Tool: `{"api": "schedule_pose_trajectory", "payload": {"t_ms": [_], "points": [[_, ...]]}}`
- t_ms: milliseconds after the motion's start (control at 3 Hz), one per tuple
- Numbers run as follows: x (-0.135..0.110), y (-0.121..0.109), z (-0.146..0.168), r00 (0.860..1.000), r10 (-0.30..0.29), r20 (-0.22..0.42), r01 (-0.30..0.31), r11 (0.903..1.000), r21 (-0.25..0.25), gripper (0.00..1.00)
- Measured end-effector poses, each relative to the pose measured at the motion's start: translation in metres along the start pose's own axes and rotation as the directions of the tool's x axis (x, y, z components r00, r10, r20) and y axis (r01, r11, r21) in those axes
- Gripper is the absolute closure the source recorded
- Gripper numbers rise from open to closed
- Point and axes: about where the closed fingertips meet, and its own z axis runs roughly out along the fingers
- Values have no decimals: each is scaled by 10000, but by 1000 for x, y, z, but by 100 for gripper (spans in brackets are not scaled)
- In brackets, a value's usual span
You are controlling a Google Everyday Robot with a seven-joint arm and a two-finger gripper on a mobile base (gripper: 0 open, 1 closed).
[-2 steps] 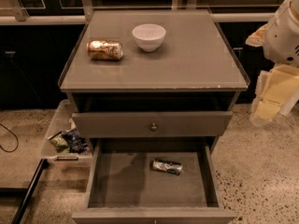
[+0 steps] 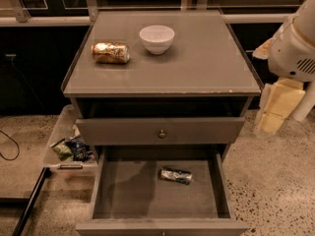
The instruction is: Pick redbull can from middle drawer and place on counter
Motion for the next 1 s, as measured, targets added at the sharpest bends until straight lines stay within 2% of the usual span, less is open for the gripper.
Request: {"api": "schedule_pose_trajectory", "payload": {"t_ms": [333,667,1000], "points": [[6,14,60,9990,453,26,-452,9981,-410,0],[18,39,141,9982,577,-149,-589,9925,-1067,0],[30,64,208,9994,353,-29,-354,9882,-1492,0]]}}
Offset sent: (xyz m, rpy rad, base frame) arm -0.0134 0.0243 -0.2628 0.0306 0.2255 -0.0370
